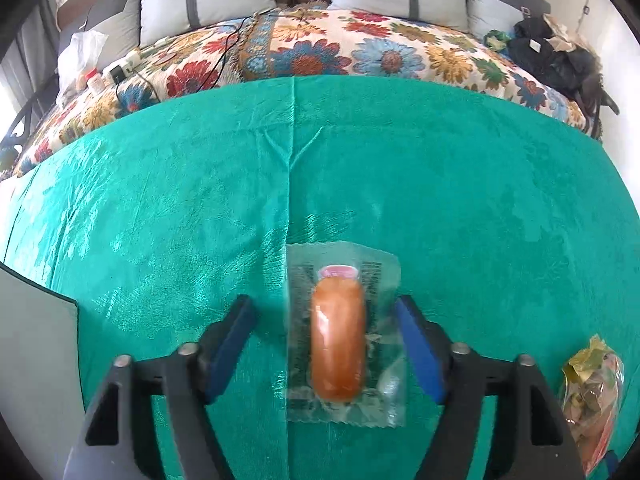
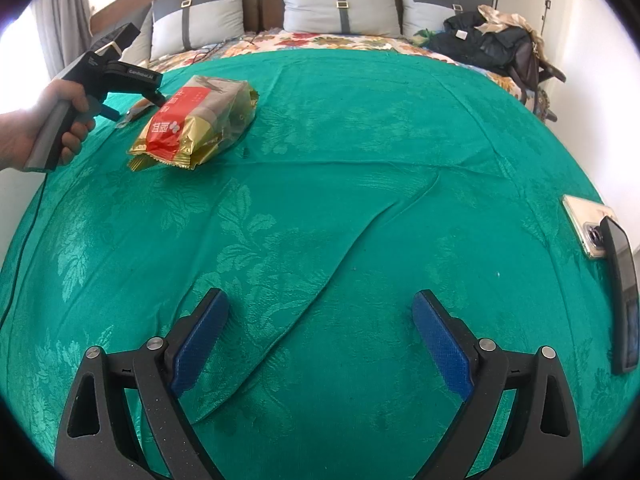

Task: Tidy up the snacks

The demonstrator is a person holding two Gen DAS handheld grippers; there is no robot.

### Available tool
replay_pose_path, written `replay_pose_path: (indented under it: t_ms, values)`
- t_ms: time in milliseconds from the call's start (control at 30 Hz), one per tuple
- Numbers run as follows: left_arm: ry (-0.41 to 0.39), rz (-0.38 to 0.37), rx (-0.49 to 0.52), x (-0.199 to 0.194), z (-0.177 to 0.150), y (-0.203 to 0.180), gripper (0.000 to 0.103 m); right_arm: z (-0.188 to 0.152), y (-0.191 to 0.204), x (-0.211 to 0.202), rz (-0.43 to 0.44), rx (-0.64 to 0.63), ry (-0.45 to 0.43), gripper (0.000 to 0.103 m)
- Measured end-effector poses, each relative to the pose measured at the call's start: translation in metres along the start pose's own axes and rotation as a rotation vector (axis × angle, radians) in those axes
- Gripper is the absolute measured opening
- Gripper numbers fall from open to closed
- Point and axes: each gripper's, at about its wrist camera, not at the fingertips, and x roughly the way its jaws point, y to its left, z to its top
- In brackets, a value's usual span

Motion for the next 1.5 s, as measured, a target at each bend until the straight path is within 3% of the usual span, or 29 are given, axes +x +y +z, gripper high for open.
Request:
replay_pose_path:
  t_ms: [100, 233, 500, 667, 733, 800, 900, 967, 1167, 1500]
  values:
    - [-0.005, 0.003, 0.049, -0.01, -0.01, -0.004, 0.044, 0.0, 0.0, 0.0, 0.0, 0.0, 0.0, 0.096]
    - [-0.011, 0.004, 0.058, -0.032, -0.039, -0.005, 0.043, 0.0, 0.0, 0.0, 0.0, 0.0, 0.0, 0.096]
    - [-0.003, -0.044, 0.021, -0.104, -0.144, -0.006, 0.043, 0.0, 0.0, 0.0, 0.0, 0.0, 0.0, 0.096]
    - [-0.008, -0.006, 0.024, -0.124, -0.206, -0.021, 0.045, -0.001, 0.0, 0.0, 0.001, 0.0, 0.0, 0.096]
    - [-0.017, 0.018, 0.034, -0.12, -0.219, -0.028, 0.05, -0.001, 0.0, 0.0, 0.001, 0.0, 0.0, 0.096]
    - [-0.034, 0.031, 0.026, -0.111, -0.226, -0.031, 0.056, -0.001, 0.0, 0.0, 0.001, 0.0, 0.0, 0.096]
    - [-0.088, 0.054, -0.014, -0.103, -0.226, -0.026, 0.092, 0.0, 0.0, 0.0, 0.001, 0.0, -0.001, 0.096]
    - [-0.099, 0.051, -0.056, -0.098, -0.228, -0.018, 0.102, -0.001, 0.0, 0.0, 0.001, 0.001, -0.001, 0.096]
    - [-0.159, 0.052, -0.078, -0.097, -0.234, -0.011, 0.103, 0.0, 0.0, 0.0, 0.001, 0.0, -0.001, 0.096]
    - [-0.163, 0.055, -0.08, -0.096, -0.233, -0.01, 0.103, -0.001, 0.0, -0.001, 0.002, 0.001, -0.001, 0.096]
